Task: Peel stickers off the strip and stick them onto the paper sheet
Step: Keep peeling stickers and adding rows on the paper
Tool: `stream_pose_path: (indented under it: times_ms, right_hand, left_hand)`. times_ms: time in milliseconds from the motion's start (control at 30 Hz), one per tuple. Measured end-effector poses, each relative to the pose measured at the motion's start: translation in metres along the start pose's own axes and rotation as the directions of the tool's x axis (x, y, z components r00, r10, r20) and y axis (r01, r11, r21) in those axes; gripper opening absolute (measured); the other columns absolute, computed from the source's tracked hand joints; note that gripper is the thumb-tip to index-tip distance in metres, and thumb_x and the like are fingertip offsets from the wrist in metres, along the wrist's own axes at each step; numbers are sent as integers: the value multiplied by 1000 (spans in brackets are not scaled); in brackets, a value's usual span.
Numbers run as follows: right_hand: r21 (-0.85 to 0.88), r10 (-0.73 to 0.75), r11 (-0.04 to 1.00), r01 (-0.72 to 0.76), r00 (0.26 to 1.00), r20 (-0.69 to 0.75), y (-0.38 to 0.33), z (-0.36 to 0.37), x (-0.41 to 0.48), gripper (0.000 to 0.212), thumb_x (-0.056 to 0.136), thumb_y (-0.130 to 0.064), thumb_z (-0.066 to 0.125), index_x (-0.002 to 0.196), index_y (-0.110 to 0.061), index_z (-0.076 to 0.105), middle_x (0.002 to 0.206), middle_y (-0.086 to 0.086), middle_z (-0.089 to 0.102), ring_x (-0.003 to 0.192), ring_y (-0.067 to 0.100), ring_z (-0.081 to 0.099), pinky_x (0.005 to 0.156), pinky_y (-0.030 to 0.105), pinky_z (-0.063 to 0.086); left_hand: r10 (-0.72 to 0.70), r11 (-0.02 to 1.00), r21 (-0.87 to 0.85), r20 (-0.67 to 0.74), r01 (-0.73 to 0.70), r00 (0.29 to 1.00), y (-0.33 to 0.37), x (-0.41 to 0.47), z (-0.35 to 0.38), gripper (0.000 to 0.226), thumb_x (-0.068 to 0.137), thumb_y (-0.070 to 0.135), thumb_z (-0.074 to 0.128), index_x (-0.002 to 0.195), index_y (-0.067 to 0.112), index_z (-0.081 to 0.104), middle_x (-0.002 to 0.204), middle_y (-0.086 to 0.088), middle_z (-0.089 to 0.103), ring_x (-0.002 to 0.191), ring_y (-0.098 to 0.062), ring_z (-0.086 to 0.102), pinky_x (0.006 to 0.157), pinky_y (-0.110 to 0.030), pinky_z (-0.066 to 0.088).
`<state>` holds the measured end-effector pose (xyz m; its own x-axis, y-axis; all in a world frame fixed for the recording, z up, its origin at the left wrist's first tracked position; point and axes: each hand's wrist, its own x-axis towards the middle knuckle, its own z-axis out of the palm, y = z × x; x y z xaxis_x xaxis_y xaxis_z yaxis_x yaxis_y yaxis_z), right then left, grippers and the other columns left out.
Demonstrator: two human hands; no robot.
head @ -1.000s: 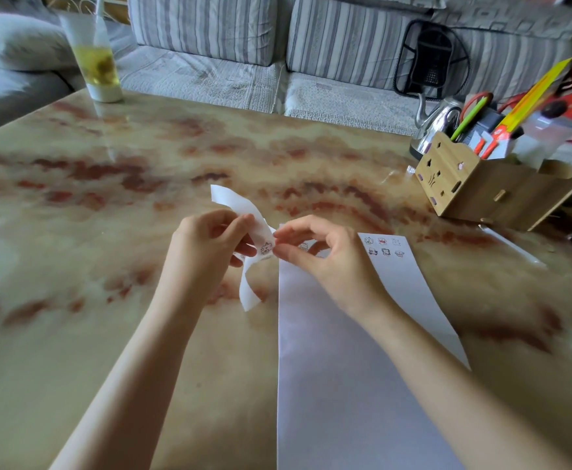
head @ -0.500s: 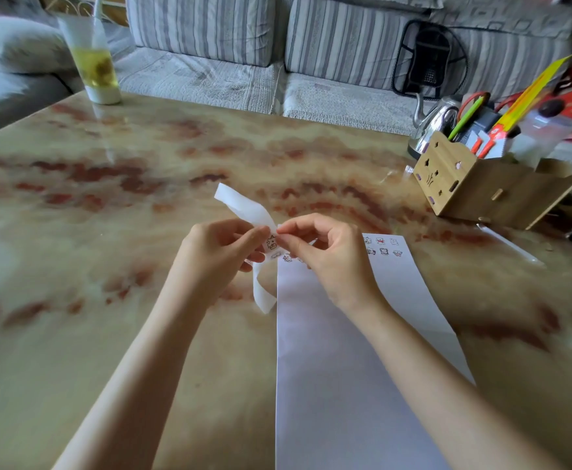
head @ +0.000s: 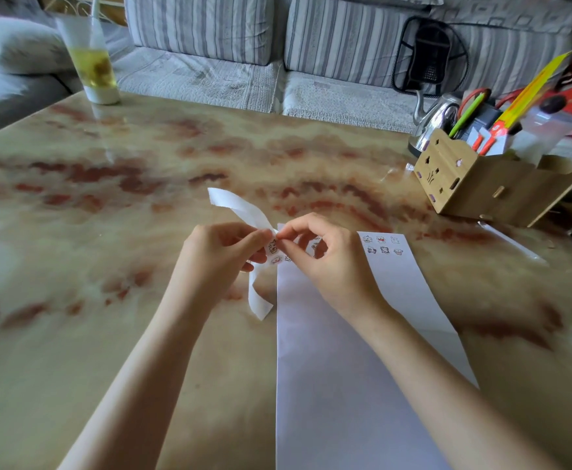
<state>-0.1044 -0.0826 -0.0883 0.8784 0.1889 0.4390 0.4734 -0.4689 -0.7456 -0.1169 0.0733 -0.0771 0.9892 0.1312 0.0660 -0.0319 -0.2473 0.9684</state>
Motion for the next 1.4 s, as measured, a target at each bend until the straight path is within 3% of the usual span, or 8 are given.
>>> stream_pose_path:
  times_ms: [300,467,567,733,867,933,1200,1400]
  right_hand:
    - [-98,-97,990,97,995,8,3,-2,-3,4,88,-19,66,86,-22,63,87,-16,56,78,8,51,65,17,36]
    - [22,-77,997,76,995,63,-3,-8,-9,10,89,-18,64,84,-25,60,89,-13,58,84,12,54,69,17,37]
    - [176,52,982,-68,994,97,-6,-19,-9,13,88,-14,66,81,-24,63,82,-13,61,73,3,53,65,16,39]
    - [183,297,938,-295,955,13,19,-50,5,13,86,-6,66,77,-16,66,62,-14,62,57,0,52,50,11,38]
    - [152,487,861,-485,873,28,43,-74,10,6,85,-6,66,80,-9,67,69,2,63,50,3,52,41,15,32]
    - [142,551,821,-552,833,53,52,-78,12,3,84,-5,67,81,-6,66,71,5,64,50,4,52,39,15,30]
    - [7,597,800,-600,796,104,61,-72,14,4,82,-9,70,83,-5,69,54,-6,61,38,0,45,39,12,29]
    - [0,613,787,-617,782,111,68,-71,15,5,80,-12,73,77,-13,69,69,2,66,46,4,47,44,13,32]
  left_hand:
    - [-33,999,20,-10,34,999,1,-1,2,16,86,23,65,74,19,74,67,1,73,64,-5,67,56,-14,51]
    - [-36,998,49,-33,37,999,1,-2,1,18,87,24,62,75,18,74,68,2,73,68,-11,68,56,-14,50]
    - [-34,996,75,-63,39,997,1,-3,1,19,87,23,62,73,16,74,65,2,72,66,-10,67,55,-12,48]
    - [-32,993,113,-80,41,996,2,-4,1,20,85,23,62,70,16,73,62,2,71,64,-11,66,58,-13,48]
    - [-45,992,113,-81,54,996,2,-3,1,19,85,24,62,72,17,73,63,2,72,71,-18,69,66,-24,52]
    - [-48,991,117,-78,57,996,3,-3,2,19,86,25,62,72,18,73,64,2,72,70,-16,69,63,-19,51]
    - [-38,992,118,-76,47,996,2,-2,2,18,86,22,62,72,18,73,64,2,72,67,-8,67,58,-12,48]
    - [-24,993,117,-74,33,997,2,-2,2,19,86,21,62,72,16,73,66,1,72,63,-3,65,55,-9,48]
